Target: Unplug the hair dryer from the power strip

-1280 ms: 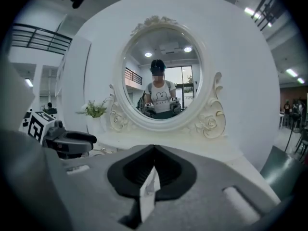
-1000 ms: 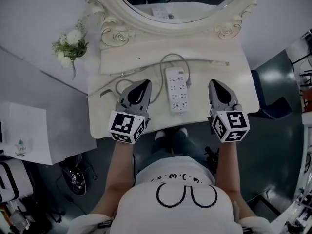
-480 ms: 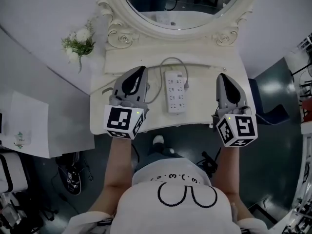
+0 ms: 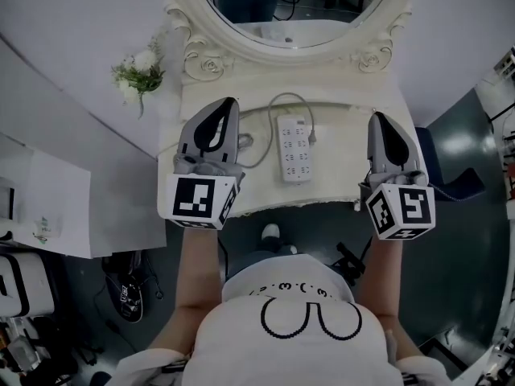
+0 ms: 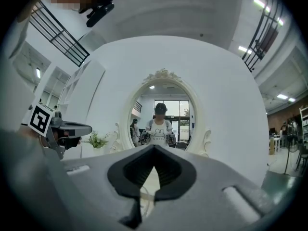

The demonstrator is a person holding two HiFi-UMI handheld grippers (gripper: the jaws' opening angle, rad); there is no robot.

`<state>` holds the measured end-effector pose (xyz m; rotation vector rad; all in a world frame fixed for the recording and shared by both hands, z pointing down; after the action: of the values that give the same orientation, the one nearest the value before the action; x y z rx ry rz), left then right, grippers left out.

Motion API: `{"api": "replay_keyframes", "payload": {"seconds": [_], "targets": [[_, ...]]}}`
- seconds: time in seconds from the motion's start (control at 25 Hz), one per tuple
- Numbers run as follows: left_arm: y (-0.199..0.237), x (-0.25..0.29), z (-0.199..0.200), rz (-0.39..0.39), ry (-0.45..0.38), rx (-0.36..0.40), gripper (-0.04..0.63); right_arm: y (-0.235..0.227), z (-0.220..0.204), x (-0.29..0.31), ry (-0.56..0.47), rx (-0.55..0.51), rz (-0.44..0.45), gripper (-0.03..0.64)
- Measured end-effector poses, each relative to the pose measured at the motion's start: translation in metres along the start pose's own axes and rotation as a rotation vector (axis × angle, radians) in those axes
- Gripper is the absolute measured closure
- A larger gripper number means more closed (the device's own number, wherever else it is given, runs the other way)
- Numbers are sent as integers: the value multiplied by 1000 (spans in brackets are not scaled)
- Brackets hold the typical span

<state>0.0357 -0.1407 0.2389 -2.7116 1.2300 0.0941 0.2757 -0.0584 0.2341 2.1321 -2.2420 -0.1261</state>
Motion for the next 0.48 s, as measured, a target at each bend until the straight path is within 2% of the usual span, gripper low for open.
{"api": "replay_keyframes", "payload": {"seconds": [0.48], "targets": [[5, -3, 9, 29, -23, 4, 598, -3, 3, -4, 15, -32, 3, 618]]}}
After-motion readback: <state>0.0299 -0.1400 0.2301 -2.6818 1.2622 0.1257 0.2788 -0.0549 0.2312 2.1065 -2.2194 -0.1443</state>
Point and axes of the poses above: the fingertips, and each gripper's own axes: x forward along the fingers, y to its left, z out of its top, the point moved 3 cm from there along -x, backward along the fingers, and after that the axes turned 1 degree about y, right-handed, at the moved point
